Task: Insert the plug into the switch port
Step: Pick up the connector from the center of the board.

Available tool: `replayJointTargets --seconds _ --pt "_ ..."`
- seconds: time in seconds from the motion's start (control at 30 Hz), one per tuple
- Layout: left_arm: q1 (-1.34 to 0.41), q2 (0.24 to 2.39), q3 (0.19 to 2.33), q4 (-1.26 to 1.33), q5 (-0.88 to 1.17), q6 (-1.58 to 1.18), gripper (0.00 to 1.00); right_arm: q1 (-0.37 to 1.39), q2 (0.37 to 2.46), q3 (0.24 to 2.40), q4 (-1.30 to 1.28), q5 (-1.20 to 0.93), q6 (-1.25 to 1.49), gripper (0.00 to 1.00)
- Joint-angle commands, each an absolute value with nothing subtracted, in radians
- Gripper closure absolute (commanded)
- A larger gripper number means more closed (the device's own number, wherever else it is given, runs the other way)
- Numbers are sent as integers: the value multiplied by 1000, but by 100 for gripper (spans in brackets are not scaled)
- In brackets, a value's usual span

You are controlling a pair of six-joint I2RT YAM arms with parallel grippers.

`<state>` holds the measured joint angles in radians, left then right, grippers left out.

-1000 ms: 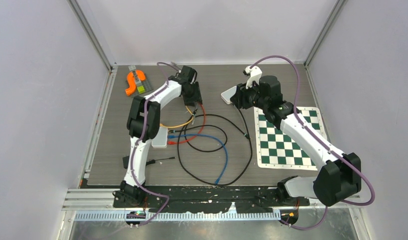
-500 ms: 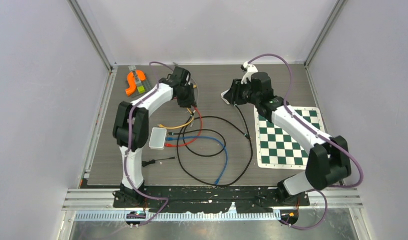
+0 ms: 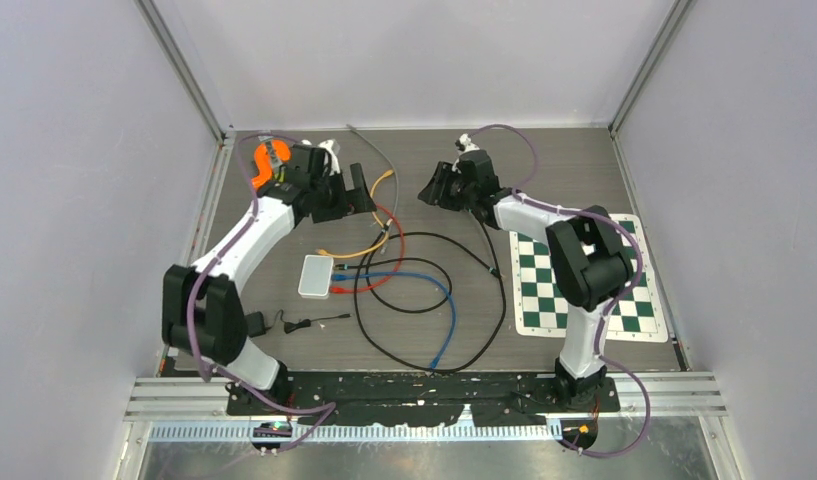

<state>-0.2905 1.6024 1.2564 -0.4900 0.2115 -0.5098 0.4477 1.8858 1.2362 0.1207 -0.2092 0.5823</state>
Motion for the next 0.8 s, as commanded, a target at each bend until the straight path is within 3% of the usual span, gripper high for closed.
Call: replayJointTargets --seconds 0.0,0.3,0.43,0.77 --pt "-295 1459 1222 -510 244 -412 1 465 1968 1309 264 -177 696 51" --pt "-295 1202 1055 -594 225 -345 1 499 2136 1411 333 -161 818 51" --pt "-293 1110 1001 -638 111 -366 0 527 2210 1467 316 -139 847 51" --pt "-287 981 893 -604 264 -314 0 557 2299 1546 243 -55 937 51"
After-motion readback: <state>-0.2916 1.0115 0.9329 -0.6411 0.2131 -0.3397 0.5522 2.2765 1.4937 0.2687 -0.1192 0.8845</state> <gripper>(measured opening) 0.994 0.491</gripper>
